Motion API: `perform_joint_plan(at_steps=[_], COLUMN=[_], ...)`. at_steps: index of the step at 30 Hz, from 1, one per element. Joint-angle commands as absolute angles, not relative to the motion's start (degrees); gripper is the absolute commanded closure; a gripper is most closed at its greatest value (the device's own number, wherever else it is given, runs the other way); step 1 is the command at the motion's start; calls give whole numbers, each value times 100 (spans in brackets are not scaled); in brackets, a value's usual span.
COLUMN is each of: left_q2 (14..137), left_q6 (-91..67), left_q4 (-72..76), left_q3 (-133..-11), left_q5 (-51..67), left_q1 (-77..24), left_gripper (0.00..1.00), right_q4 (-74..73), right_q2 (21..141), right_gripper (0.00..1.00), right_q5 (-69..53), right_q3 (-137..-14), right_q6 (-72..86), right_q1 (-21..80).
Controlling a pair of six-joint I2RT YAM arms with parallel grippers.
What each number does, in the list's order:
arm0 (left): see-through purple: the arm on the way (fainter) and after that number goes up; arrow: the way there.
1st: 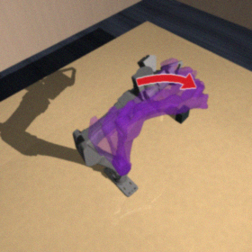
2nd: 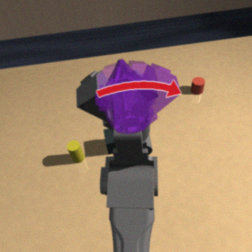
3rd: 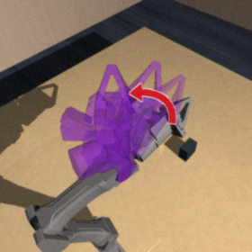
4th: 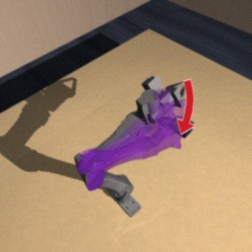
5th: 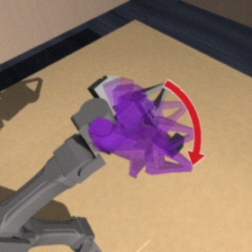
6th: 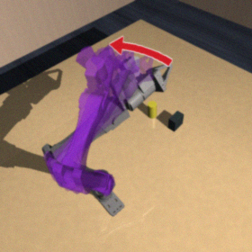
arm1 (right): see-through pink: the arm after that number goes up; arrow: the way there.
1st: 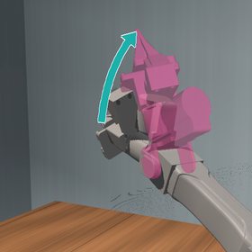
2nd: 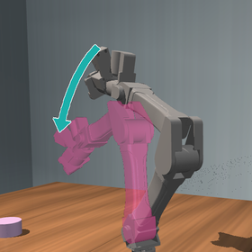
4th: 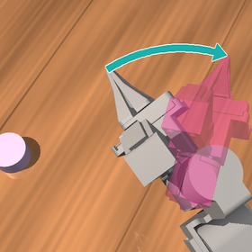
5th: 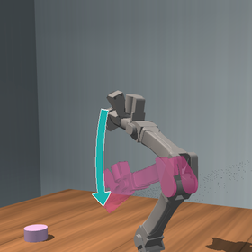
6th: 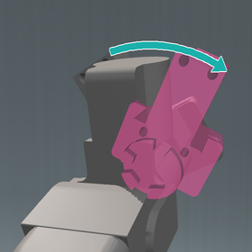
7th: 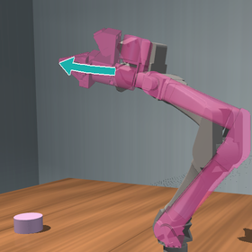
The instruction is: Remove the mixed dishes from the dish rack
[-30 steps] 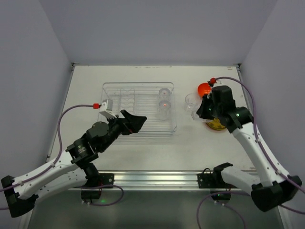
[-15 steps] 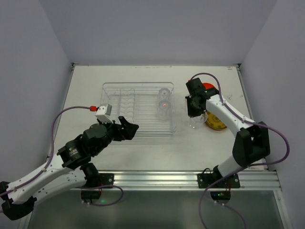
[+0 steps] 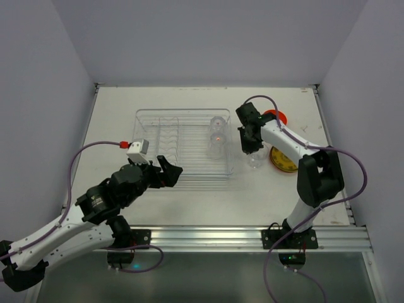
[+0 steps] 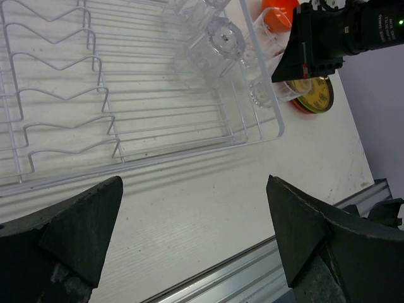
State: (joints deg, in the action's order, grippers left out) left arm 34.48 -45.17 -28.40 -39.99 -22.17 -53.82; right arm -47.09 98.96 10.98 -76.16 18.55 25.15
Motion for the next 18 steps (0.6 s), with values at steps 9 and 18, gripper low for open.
perform_joint_plan(at_steps=[9,18], left_q2=[3892,6646], left_q6=[-4316,-4131], left_q4=[-2576,-2651], left_q3=[-4095,-6049], left_q5=[-2268,-2662], left_q1=[-5414,-5414], left_gripper=[0,0], right_q4=[-4790,-5010], right_q2=[9423,7078], right_gripper=[62,23], right_q5=[1257,1398], right_q3=[-7849,-7647], right_q6=[1995,2206], right_q1=[2575,2575])
